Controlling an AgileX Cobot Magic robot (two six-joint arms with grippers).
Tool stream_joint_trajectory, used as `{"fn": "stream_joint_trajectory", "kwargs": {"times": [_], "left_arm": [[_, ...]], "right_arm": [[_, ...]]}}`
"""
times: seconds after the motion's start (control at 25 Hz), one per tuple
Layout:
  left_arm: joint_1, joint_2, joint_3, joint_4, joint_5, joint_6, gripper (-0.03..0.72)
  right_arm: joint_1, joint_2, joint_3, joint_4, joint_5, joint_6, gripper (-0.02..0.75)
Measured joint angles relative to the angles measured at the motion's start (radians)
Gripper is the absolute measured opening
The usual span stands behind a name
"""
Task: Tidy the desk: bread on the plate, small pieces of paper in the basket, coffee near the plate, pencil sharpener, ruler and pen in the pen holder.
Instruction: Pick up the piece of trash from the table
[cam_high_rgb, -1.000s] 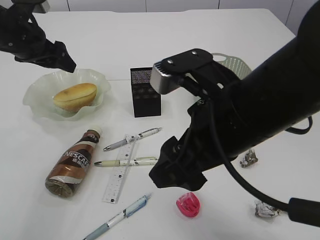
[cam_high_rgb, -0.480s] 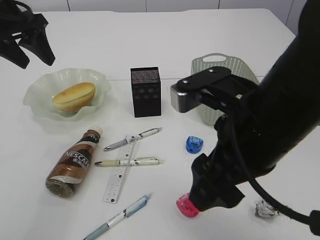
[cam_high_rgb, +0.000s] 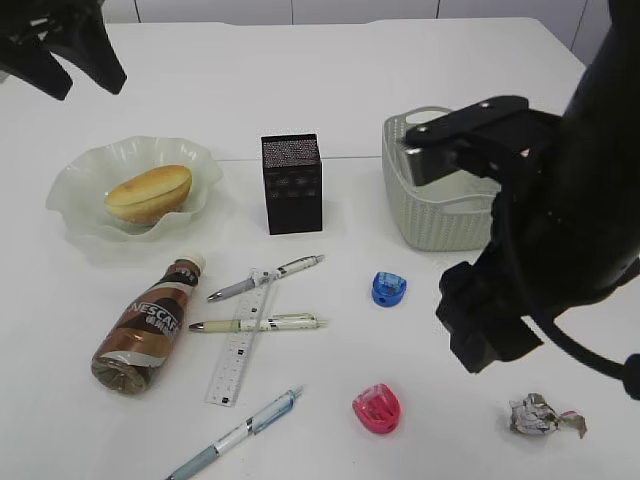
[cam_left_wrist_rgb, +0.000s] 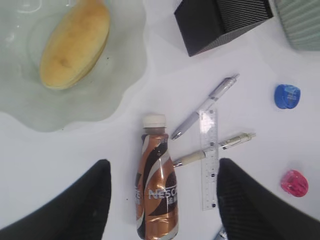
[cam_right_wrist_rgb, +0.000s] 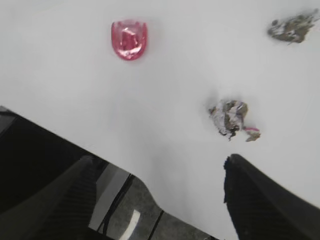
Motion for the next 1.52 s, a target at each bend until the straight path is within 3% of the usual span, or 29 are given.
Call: {"fn": "stream_joint_trajectory", "kwargs": {"times": [0.48,0.72,1.16,1.52], "left_arm": [[-0.068,-0.185,0.005,0.008,0.012,-0.03,0.486],[-0.097,-0.318,0.121,0.008,0.017,-0.056,0.486],[-0.101,-0.609,0.312,-0.013,0.023,-0.117,0.486],[-0.102,-0.791,0.446,-0.018,0.025,-0.175,0.486]], "right_arm": [[0.0,-0.116,-0.011,-0.019,0.01,-0.017,0.584],[0.0,-0.23,0.0,-0.019,0.017,-0.077,0.585],[0.0,-0.367,0.255,-0.023,0.017,-0.129,0.584],[0.0,-0.37,0.435,-0.078,-0.212,-0.07,0.584]]}}
